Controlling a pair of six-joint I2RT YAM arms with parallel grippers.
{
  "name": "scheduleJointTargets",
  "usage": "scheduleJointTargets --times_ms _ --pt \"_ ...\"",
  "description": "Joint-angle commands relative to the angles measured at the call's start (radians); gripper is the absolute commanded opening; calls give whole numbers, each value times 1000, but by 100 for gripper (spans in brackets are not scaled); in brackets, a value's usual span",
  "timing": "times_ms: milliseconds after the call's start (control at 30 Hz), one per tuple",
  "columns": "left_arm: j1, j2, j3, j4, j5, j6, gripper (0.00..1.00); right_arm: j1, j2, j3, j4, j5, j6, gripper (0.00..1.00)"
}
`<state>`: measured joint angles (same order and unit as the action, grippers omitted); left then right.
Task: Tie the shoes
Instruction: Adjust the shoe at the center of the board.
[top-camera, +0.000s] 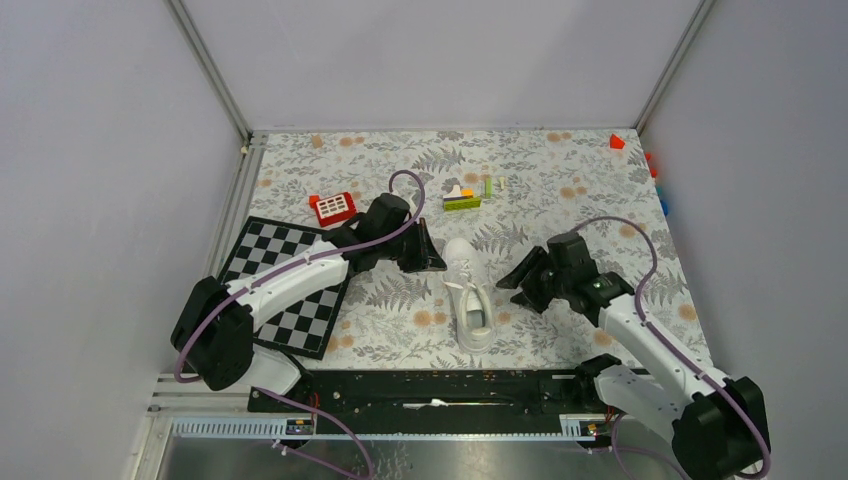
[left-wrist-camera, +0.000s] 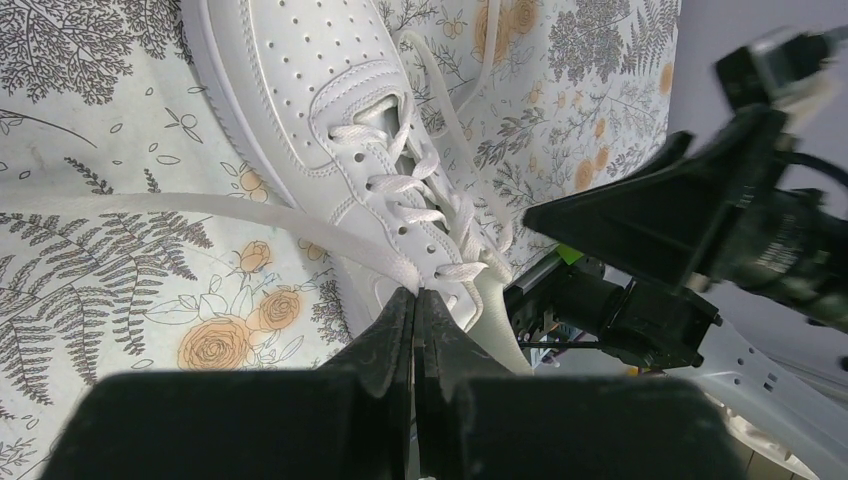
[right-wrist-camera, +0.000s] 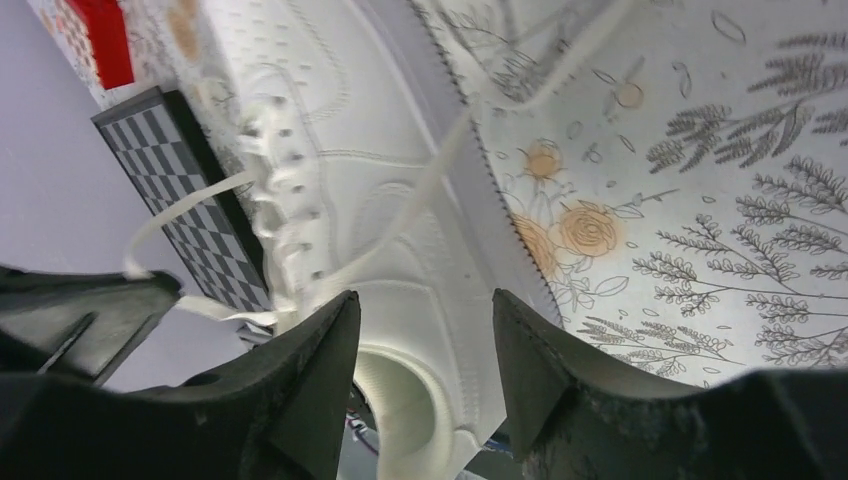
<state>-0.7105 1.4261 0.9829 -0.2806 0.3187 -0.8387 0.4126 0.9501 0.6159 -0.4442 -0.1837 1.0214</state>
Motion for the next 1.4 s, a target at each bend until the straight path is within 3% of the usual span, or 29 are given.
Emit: scheduleJointTargets --times_ms 0,167,833,1000,1367 --pt "-1 -6 13 51 15 1 0 -29 2 -122 237 -151 247 61" --pt "-1 -7 11 50 19 3 0 -42 40 -209 431 -206 389 64" --pt "-1 -19 8 43 25 20 0 -90 -35 -264 434 -107 469 58" --pt "-1 -16 11 43 26 20 0 -93 15 -253 434 -132 479 60" --pt "-1 -22 8 46 31 20 0 -98 196 -277 688 -165 582 61"
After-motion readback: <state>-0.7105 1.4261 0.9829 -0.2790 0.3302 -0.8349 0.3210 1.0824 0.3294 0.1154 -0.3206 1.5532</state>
